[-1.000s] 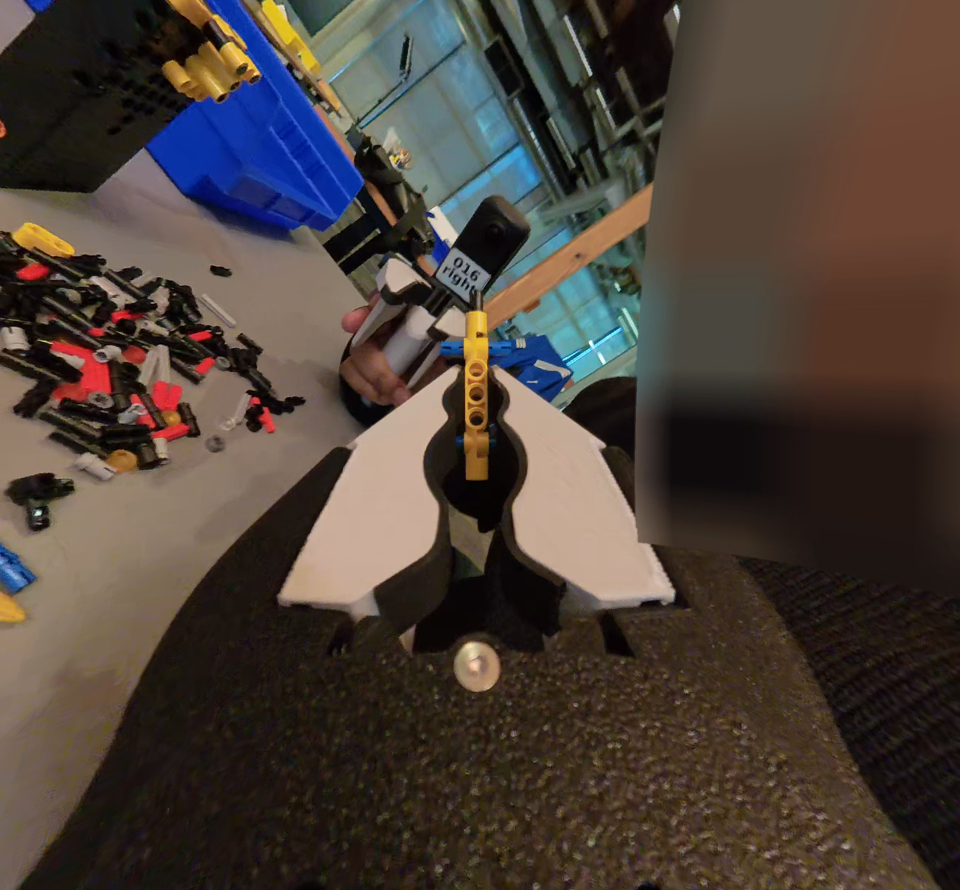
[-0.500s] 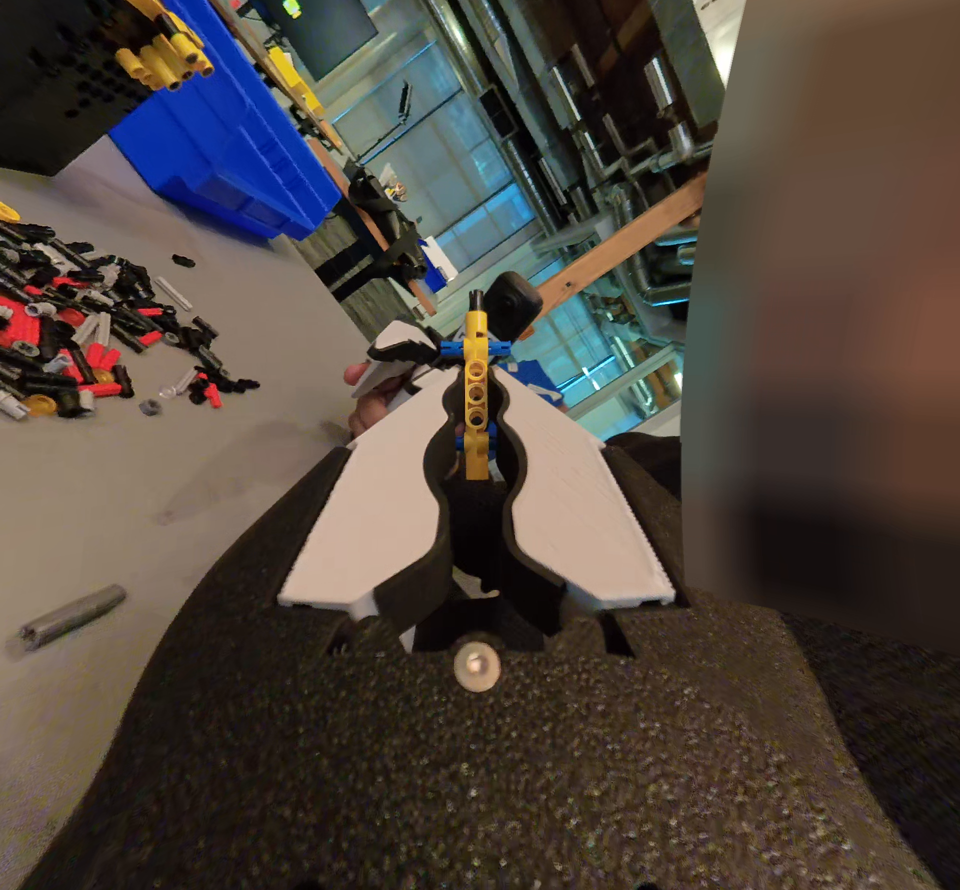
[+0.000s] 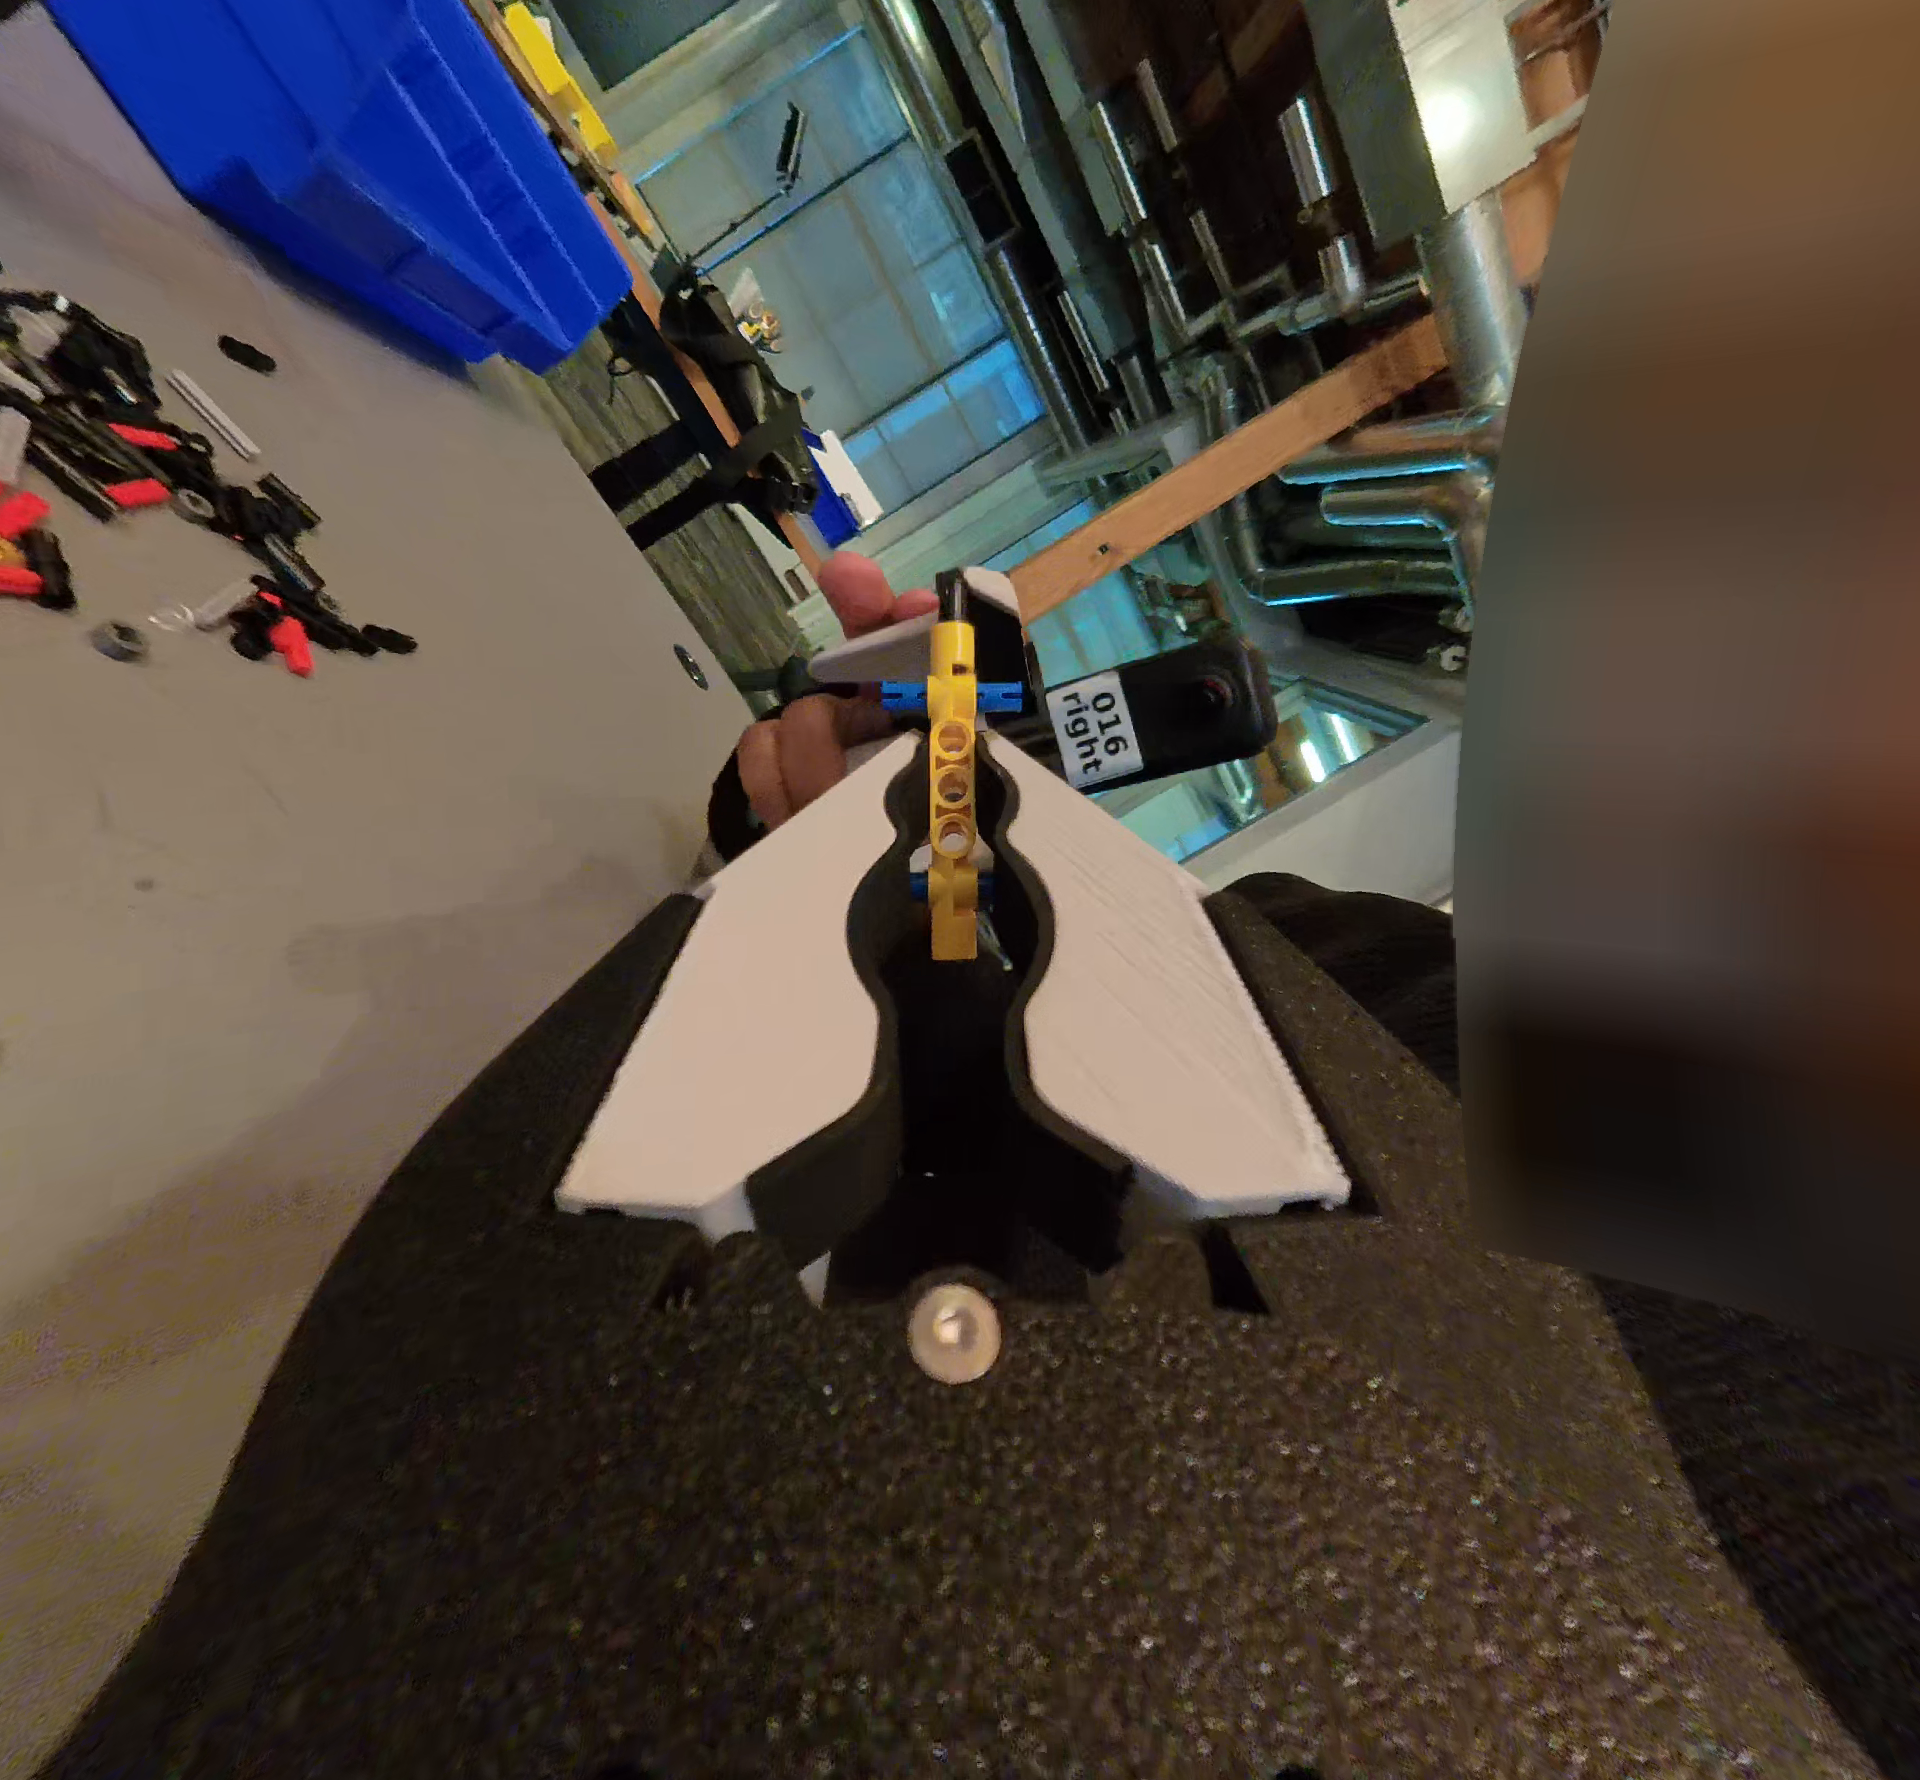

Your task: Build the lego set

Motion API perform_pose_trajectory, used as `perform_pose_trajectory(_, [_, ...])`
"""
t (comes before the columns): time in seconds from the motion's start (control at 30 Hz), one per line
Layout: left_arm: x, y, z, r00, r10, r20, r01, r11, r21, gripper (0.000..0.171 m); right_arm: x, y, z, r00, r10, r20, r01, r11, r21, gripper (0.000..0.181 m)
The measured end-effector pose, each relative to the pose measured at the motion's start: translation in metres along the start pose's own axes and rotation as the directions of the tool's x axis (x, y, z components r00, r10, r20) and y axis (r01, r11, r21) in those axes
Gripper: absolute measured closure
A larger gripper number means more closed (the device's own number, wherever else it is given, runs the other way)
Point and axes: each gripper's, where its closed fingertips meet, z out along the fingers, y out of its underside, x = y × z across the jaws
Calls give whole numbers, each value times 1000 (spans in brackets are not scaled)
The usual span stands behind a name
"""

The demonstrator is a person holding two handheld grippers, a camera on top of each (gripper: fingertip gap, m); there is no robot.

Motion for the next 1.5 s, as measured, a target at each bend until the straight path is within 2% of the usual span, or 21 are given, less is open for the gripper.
perform_pose_trajectory(0.23, [-1,4,2,998,-50,-30,50,999,-4,166,3,2,3,999,24,22,-24,1000,9,131])
perform_pose_trajectory(0.3, [-2,3,4,997,-69,-41,69,998,-1,166,2,5,5,999,18,37,-18,1000,-3,141])
perform_pose_trajectory(0.57, [-5,-1,8,992,-113,-63,114,993,11,165,11,7,5,997,83,2,-83,996,39,148])
perform_pose_trajectory(1.07, [-13,-4,11,988,-142,-68,143,990,12,165,16,15,4,997,-24,-71,24,1000,-3,154])
perform_pose_trajectory(1.17, [-15,-3,9,988,-137,-64,138,990,12,165,15,16,6,998,10,-55,-10,1000,1,154])
perform_pose_trajectory(1.27, [-14,-5,6,995,-90,-39,91,996,7,165,15,16,9,996,75,-43,-74,997,28,151])
perform_pose_trajectory(1.37, [-19,-7,2,999,-12,31,12,1000,3,165,18,13,7,976,220,4,-220,974,63,148])
perform_pose_trajectory(1.43, [-27,-7,-3,990,70,119,-69,998,-12,165,24,11,2,947,318,35,-320,943,88,139])
perform_pose_trajectory(1.5, [-38,-5,-8,951,197,237,-188,980,-59,166,31,13,-3,927,374,36,-376,922,96,139])
